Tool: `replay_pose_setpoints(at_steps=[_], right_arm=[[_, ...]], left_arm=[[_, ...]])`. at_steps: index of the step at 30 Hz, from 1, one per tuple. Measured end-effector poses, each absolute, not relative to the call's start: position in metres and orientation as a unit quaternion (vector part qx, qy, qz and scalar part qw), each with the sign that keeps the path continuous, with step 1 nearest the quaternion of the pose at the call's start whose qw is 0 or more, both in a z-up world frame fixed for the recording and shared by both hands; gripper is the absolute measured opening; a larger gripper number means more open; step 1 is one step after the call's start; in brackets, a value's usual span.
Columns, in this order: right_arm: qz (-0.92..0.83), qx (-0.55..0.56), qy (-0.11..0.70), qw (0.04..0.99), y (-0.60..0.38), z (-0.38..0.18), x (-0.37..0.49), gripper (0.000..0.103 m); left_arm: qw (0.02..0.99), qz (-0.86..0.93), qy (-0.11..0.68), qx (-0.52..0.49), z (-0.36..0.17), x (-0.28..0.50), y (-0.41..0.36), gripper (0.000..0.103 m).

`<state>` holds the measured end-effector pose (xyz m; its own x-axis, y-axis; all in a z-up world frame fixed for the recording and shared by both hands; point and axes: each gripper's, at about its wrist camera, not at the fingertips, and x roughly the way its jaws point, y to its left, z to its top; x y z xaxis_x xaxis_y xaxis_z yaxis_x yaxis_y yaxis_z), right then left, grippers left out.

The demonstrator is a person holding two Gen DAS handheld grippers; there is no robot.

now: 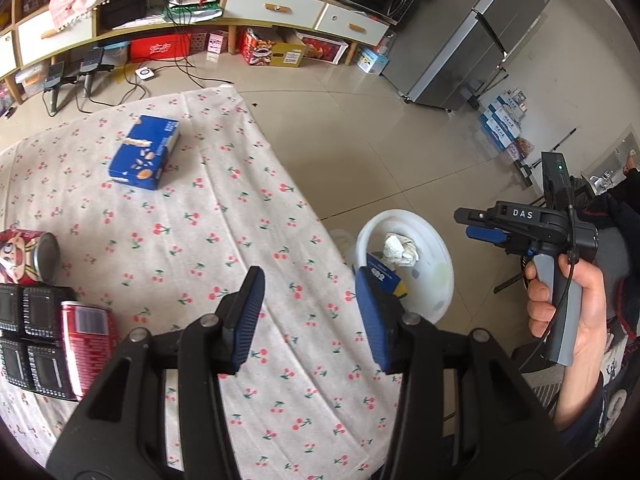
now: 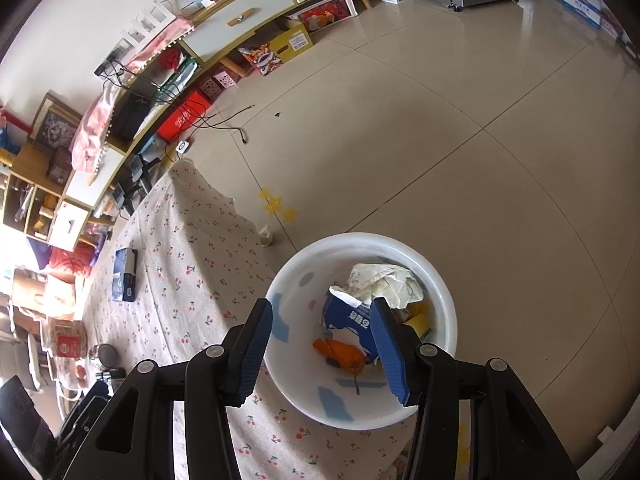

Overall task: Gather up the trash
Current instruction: 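Move both grippers back to the table toward the biscuit box and cartoon can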

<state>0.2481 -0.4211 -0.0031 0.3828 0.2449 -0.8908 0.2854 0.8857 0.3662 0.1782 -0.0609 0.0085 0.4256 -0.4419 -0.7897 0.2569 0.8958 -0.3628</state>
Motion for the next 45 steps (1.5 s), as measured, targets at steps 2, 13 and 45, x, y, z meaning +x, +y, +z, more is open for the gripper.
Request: replay_pose_setpoints(at_steps=[2,13,45], right_arm=[[-0.010,0.241,0.550,0.800,-0.416,0.000,0.249,0.052],[0.050,0.216,0.546,0.808,-0.352,0.016,0.260,0.052],[0.222,0.203,0.579,0.758,-0.164,-0.017,0.317,0.057]], left_arm=[[0.844,-0.194,0.492,-0.093,0.012,0.180,-0.046,0.049],[0.854,-0.119,0.497,-0.097,0.017,0.176,0.040,0.052],[0.843,-0.029,0.519,-0.141,-0.007,0.189,0.160,0.056]])
